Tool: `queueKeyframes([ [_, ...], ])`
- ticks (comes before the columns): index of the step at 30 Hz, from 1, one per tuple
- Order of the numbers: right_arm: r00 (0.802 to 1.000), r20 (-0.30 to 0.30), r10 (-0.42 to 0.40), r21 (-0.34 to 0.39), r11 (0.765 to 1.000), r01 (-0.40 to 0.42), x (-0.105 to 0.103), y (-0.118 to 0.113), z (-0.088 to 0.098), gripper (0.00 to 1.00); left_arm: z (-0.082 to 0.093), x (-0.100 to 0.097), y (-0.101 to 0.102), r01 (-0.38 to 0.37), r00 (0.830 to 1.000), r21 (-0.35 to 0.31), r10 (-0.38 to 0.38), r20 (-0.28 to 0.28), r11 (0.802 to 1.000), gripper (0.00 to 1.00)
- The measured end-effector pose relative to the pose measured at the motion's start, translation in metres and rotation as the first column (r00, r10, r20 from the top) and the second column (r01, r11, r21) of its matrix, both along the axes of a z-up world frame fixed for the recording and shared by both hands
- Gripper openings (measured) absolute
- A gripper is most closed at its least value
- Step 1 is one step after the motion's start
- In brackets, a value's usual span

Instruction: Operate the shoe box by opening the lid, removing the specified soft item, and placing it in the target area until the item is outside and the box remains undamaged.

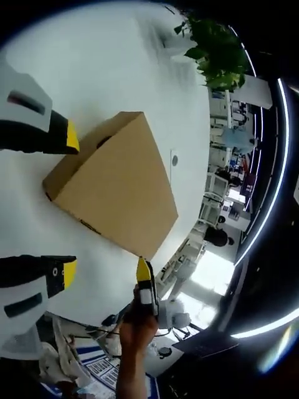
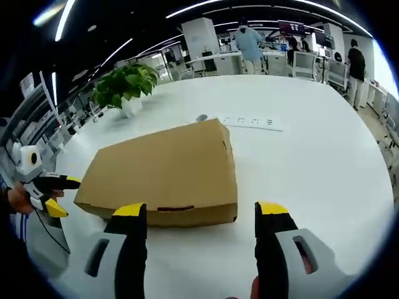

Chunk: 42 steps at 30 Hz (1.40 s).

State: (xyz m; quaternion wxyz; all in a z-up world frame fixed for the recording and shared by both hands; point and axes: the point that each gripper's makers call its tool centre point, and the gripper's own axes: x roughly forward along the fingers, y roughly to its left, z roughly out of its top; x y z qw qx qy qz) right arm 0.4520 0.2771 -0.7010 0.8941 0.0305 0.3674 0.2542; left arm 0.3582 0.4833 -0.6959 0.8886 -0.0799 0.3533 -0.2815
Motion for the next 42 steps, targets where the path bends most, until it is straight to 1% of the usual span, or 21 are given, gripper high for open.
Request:
queueKeyframes([
  [2, 1.0, -0.004, 0.005, -0.007, 1.0, -0.005, 0.001, 0.0, -0.002, 0.68, -0.002, 0.004, -0.001, -0.001, 1.0, 0.0, 0.001, -0.001, 1.0, 0.66],
  [5, 1.0, -0.008, 0.001, 0.013, 1.0, -0.001, 0.004, 0.003, -0.001, 0.67, -0.005, 0.008, -0.001, -0.011, 1.0, 0.013, 0.012, -0.005, 1.0, 0.67],
  [8, 1.0, -0.006, 0.008, 0.029, 1.0, -0.008, 0.006, 0.008, 0.0, 0.63, -0.007, 0.009, 0.0, -0.025, 1.0, 0.014, 0.025, -0.007, 1.0, 0.66],
  [9, 1.0, -0.002, 0.017, 0.036, 0.999, -0.017, 0.006, 0.011, 0.001, 0.59, -0.008, 0.01, 0.001, -0.032, 0.999, 0.021, 0.032, -0.006, 0.999, 0.65],
  [10, 0.999, 0.012, 0.033, 0.041, 0.999, -0.033, 0.006, 0.017, 0.003, 0.56, -0.008, 0.01, 0.003, -0.039, 0.999, 0.029, 0.039, -0.005, 0.999, 0.62],
  [11, 0.999, 0.035, 0.016, 0.017, 1.0, -0.017, 0.011, 0.011, 0.002, 0.57, -0.009, 0.012, 0.006, -0.053, 0.999, 0.038, 0.053, -0.002, 0.998, 0.6],
  [13, 1.0, 0.029, 0.004, 0.027, 1.0, -0.005, 0.013, 0.01, 0.001, 0.56, -0.01, 0.014, 0.009, -0.067, 0.998, 0.034, 0.067, -0.003, 0.997, 0.56],
  [15, 0.999, 0.046, -0.008, 0.032, 0.999, 0.006, 0.016, 0.007, -0.001, 0.56, -0.008, 0.014, 0.01, -0.096, 0.995, 0.004, 0.096, -0.012, 0.995, 0.53],
  [16, 0.998, 0.058, -0.014, 0.033, 0.999, 0.012, 0.017, 0.007, -0.002, 0.56, -0.008, 0.015, 0.01, -0.106, 0.994, 0.003, 0.106, -0.013, 0.994, 0.52],
  [18, 0.997, 0.069, -0.026, 0.031, 0.999, 0.024, 0.02, 0.007, -0.001, 0.55, -0.009, 0.016, 0.009, -0.1, 0.995, 0.032, 0.1, -0.004, 0.995, 0.5],
  [20, 0.996, 0.083, -0.043, 0.023, 0.999, 0.041, 0.021, 0.007, 0.0, 0.56, -0.009, 0.015, 0.011, -0.11, 0.994, 0.022, 0.11, -0.001, 0.994, 0.51],
  [21, 0.996, 0.077, -0.041, 0.02, 0.999, 0.04, 0.018, 0.01, -0.001, 0.55, -0.01, 0.015, 0.013, -0.11, 0.994, 0.022, 0.11, 0.001, 0.994, 0.51],
  [26, 0.996, 0.092, -0.015, 0.023, 1.0, 0.013, 0.005, 0.021, -0.003, 0.55, -0.008, 0.008, 0.026, -0.107, 0.994, 0.022, 0.107, 0.003, 0.994, 0.51],
  [30, 0.995, 0.096, -0.004, 0.033, 0.999, 0.001, -0.009, 0.035, -0.004, 0.54, -0.008, -0.004, 0.04, -0.1, 0.995, 0.023, 0.1, 0.009, 0.995, 0.5],
  [32, 0.996, 0.089, -0.007, 0.039, 0.999, 0.004, -0.016, 0.042, -0.006, 0.54, -0.008, -0.011, 0.047, -0.099, 0.995, 0.026, 0.098, 0.01, 0.995, 0.5],
  [34, 0.996, 0.089, -0.007, 0.042, 0.999, 0.003, -0.025, 0.051, -0.004, 0.54, -0.008, -0.018, 0.055, -0.098, 0.995, 0.029, 0.098, 0.011, 0.995, 0.5],
  [37, 0.996, 0.089, -0.007, 0.043, 0.999, 0.004, -0.033, 0.06, -0.004, 0.54, -0.008, -0.029, 0.067, -0.096, 0.995, 0.032, 0.096, 0.012, 0.995, 0.5],
  [42, 0.996, 0.094, 0.002, 0.047, 0.999, -0.006, -0.056, 0.079, -0.004, 0.54, -0.007, -0.045, 0.084, -0.093, 0.996, 0.036, 0.092, 0.014, 0.995, 0.5],
])
